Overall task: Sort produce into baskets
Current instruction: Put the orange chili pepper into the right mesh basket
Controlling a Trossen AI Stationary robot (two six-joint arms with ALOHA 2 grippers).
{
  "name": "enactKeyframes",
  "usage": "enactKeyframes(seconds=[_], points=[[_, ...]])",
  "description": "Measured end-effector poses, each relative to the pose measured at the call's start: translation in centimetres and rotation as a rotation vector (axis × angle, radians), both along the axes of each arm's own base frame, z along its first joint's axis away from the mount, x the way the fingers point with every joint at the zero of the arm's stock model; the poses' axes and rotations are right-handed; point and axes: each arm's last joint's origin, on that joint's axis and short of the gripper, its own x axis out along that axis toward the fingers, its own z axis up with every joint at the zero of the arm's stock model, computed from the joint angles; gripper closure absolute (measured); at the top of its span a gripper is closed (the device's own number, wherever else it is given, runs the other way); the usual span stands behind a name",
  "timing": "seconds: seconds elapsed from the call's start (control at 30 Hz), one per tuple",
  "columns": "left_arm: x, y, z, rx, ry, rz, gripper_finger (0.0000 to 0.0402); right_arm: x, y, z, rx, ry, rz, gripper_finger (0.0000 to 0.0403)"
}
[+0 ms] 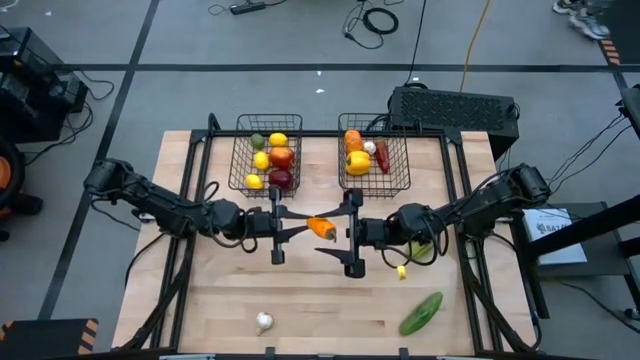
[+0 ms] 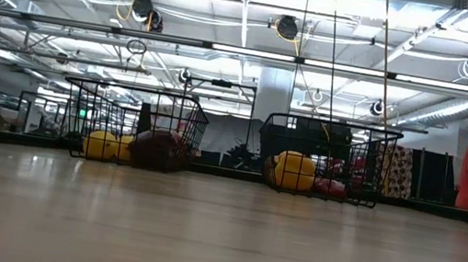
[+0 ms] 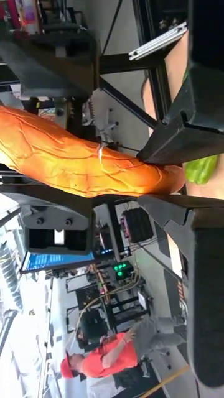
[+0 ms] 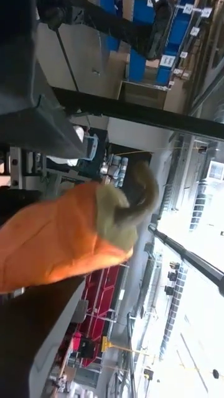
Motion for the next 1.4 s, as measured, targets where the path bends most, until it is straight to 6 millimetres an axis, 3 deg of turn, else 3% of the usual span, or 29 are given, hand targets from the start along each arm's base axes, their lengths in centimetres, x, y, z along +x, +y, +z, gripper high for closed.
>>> enactKeyframes(seconds=[0.4,0.7,0.8,0.97,1.13,1.23,1.4], points=[[0.0,0.0,0.0,0.000,0.003,-0.001,0.0322,0.0,-0.2,0.0,0.005,0.008,-0.080,0.0205],[0.0,0.0,-0.1,-0.060,0.005,-0.011,0.0316,0.0,-0.2,0.0,0.000,0.007,-0.081,0.0251],[0.0,0.0,0.0,-0.076,0.003,-0.013,0.0284,0.0,-0.2,0.0,-0.005,0.007,-0.084,0.0251],[-0.7,0.1,0.8,-0.131,-0.024,-0.004,0.0192,0.0,-0.3,-0.1,-0.018,0.016,-0.167,0.0247],[-2.2,0.4,1.6,-0.125,0.025,0.183,0.0114,-0.4,-0.8,0.5,-0.026,0.017,-0.284,0.0247],[-3.1,0.4,1.8,-0.104,0.070,0.296,0.0098,-0.5,-1.2,0.3,-0.064,0.073,-0.471,0.0246],[-4.0,0.0,1.8,-0.083,0.116,0.305,0.0096,-0.5,-3.5,-0.5,-0.099,0.245,-0.851,0.0246]])
